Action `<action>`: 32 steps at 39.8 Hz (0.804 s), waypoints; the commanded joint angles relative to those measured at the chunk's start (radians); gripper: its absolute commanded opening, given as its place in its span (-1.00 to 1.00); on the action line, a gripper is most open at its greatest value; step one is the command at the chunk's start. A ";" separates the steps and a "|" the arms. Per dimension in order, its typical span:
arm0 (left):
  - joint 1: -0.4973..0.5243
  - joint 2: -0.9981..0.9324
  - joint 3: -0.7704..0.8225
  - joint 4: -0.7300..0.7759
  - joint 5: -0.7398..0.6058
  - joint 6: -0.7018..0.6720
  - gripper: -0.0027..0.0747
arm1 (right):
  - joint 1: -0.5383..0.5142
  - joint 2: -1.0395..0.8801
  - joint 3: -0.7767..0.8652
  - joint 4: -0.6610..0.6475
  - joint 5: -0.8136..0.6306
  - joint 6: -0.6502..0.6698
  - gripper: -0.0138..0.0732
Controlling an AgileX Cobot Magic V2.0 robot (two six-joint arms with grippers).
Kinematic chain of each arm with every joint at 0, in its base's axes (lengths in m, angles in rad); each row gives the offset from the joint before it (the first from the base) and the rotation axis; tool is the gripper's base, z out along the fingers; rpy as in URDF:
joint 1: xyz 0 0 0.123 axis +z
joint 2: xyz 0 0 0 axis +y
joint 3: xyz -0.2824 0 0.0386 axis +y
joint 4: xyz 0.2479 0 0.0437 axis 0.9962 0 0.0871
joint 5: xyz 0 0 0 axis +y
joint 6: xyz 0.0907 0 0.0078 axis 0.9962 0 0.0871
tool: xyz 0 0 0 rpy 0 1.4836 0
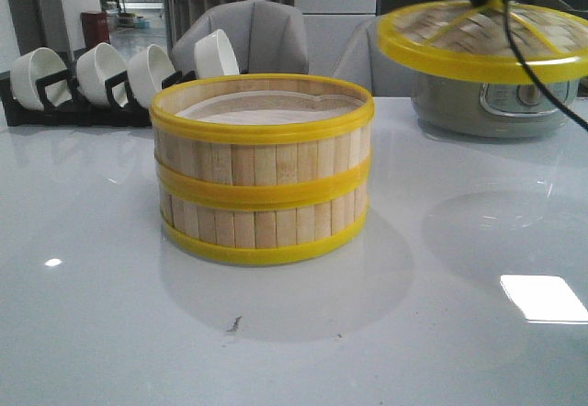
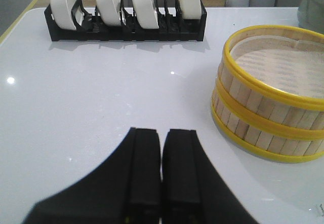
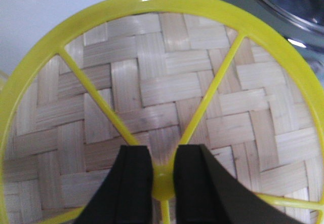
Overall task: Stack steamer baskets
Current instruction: 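Lift the woven lid with the right gripper and lower it onto the stack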
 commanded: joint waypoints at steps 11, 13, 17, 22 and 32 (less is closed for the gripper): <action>-0.008 0.003 -0.029 -0.009 -0.092 0.003 -0.71 | 0.260 0.108 -0.301 0.102 0.053 -0.029 -0.62; -0.008 0.003 -0.029 -0.009 -0.092 0.003 -0.71 | 0.280 0.131 -0.323 0.107 0.050 -0.035 -0.62; -0.008 0.003 -0.029 -0.009 -0.092 0.003 -0.71 | 0.309 0.171 -0.348 0.121 0.050 -0.040 -0.62; -0.008 0.003 -0.029 -0.009 -0.092 0.003 -0.71 | 0.329 0.203 -0.368 0.127 0.045 -0.041 -0.62; -0.008 0.003 -0.029 -0.009 -0.092 0.003 -0.71 | 0.354 0.221 -0.374 0.127 0.046 -0.041 -0.62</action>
